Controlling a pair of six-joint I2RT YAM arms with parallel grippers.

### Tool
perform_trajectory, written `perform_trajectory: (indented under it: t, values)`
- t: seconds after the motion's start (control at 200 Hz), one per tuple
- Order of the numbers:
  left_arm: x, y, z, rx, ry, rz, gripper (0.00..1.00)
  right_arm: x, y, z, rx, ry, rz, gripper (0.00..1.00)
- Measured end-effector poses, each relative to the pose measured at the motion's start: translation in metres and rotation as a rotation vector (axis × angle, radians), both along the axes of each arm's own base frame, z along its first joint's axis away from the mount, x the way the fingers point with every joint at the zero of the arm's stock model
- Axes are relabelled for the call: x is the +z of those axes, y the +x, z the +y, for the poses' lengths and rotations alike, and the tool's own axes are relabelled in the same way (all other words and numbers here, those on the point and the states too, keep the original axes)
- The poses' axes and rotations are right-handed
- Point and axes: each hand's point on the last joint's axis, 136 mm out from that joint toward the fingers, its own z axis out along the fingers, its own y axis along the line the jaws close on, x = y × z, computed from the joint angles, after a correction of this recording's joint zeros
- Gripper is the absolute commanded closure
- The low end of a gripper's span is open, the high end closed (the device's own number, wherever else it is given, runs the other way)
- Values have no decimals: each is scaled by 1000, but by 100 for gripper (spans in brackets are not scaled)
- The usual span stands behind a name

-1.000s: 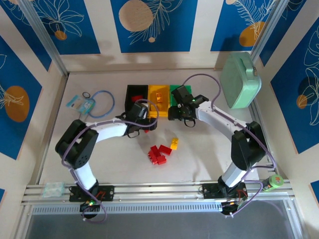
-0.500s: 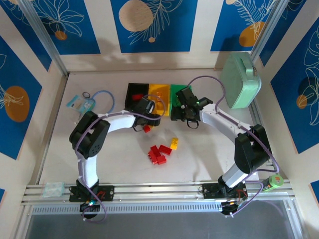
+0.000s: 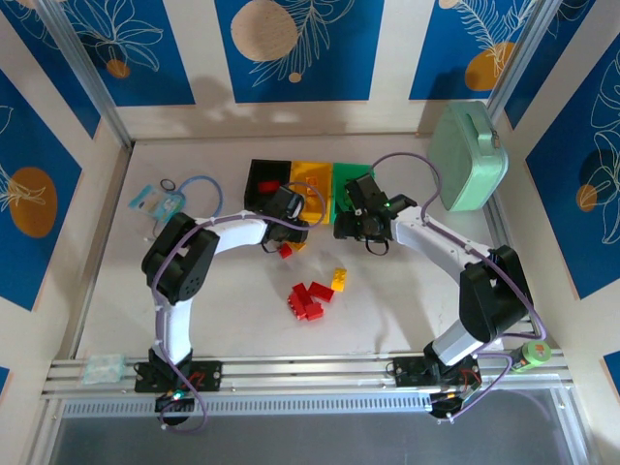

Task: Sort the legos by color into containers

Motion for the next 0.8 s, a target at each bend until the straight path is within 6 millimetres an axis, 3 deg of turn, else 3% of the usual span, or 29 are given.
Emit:
perform_trajectory:
  t: [0.17, 0.465, 0.62, 0.8]
  values:
    - [0, -2, 1, 0, -3, -4, 63, 0, 0, 1, 1, 3, 1, 28]
    - [6, -30, 12, -12, 5, 11, 63, -1, -5, -1, 0, 10, 4, 28]
    - [25, -39, 14, -12, -22, -15, 63, -7, -8, -2, -3, 9, 13, 28]
    - [51, -35, 10, -13, -58, -63, 63, -8, -9, -3, -8, 12, 13, 28]
